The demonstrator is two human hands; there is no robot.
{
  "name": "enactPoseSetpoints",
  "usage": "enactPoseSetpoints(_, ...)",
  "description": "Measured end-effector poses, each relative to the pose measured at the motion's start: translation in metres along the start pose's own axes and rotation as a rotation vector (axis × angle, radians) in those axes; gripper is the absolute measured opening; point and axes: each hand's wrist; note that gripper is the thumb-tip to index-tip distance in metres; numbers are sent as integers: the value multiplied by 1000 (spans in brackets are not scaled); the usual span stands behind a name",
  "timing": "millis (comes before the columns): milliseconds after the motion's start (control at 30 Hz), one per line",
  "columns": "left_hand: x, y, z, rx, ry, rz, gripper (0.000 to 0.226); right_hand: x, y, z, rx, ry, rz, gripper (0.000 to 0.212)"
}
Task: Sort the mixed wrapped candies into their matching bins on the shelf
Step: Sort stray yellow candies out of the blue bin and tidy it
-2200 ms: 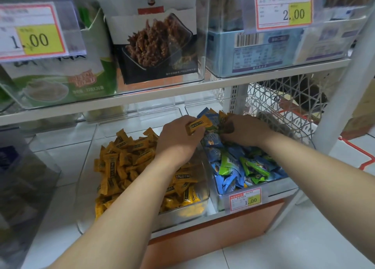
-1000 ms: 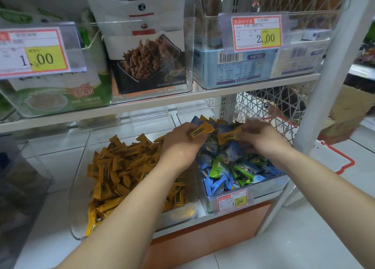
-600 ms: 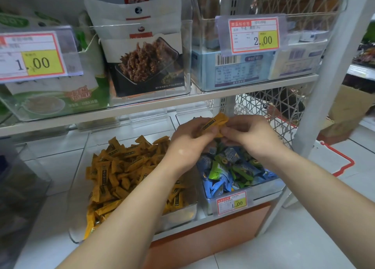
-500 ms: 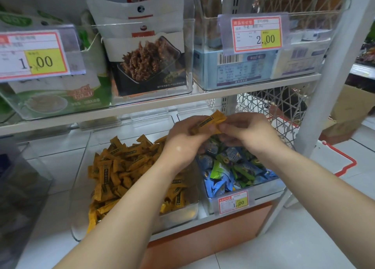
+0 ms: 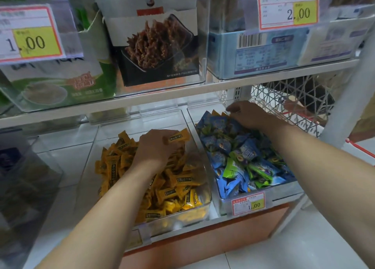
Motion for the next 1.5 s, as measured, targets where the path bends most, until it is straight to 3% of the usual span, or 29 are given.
enactPoseSetpoints(100, -2, 2, 8, 156, -37, 116, 41, 14, 10, -5, -33, 49, 127, 37)
enactPoseSetpoints(167, -4, 3, 11, 194, -28, 188, 43, 16, 14, -4, -10, 29, 140, 27)
enactPoseSetpoints(300, -2, 0, 3, 204, 9, 158, 46, 9, 7, 1, 41, -37, 140, 8)
enactPoseSetpoints(600, 4, 11, -24, 80, 78, 29, 35, -38, -19, 12, 146, -147, -238, 13)
enactPoseSetpoints(867, -8, 28, -64, -73, 270, -58, 32, -98, -40, 37, 331, -139, -386, 21)
enactPoseSetpoints(1033, -13, 41, -81, -143, 345, 78, 62, -133, -33, 44, 632, -62, -356, 5)
enactPoseSetpoints(1200, -17, 57, -89, -208, 490, 170, 63, -140, -21, 45, 743, 40, -348, 5)
enactPoseSetpoints(1300, -12, 68, -85, -90, 519, 128, 72, -140, -18, 42, 803, 62, -330, 7)
enactPoseSetpoints(1400, -10, 80, -81, 133, 425, 153, 83, -140, -17, 39, 831, 63, -325, 4)
enactPoseSetpoints(1500, -8, 80, -84, 78, 416, 126, 71, -142, -18, 37, 849, 52, -342, 8)
Point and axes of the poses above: each hand's wrist, its own x-axis towards the middle knuckle, its own y-axis out of the palm, z = x × y, and after that the axes turned 1 degree about x, right-handed
